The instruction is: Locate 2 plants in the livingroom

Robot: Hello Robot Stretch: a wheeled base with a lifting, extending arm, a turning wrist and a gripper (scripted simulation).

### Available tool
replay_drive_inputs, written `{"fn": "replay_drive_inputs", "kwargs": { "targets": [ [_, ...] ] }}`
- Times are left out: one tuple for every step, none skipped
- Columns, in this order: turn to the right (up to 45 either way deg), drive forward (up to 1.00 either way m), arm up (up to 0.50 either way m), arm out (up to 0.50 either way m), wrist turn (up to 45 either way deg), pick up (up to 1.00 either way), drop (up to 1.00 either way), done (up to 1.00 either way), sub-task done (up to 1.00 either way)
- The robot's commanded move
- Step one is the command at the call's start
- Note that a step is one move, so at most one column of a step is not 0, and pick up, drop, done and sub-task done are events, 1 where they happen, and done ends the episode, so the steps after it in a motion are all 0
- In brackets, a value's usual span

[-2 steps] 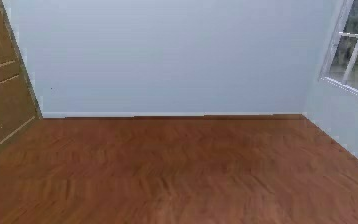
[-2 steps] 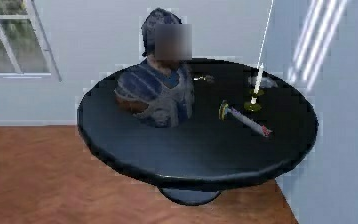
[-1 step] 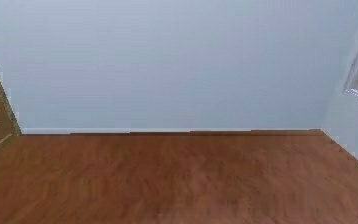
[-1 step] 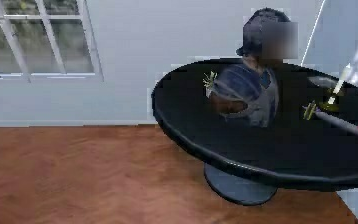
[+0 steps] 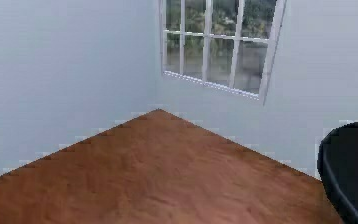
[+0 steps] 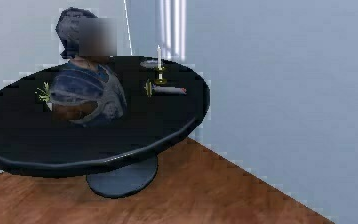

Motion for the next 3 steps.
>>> {"fn": "replay_drive_inputs", "kwargs": {
  "targets": [
    [6.0,0.0,0.0,0.0,0.0,0.0,0.0,0.0,0.0],
    [0.0,0.35,0.0,0.0,0.0,0.0,0.0,0.0,0.0],
    [45.0,0.0,0.0,0.0,0.0,0.0,0.0,0.0,0.0]
  ]
}}
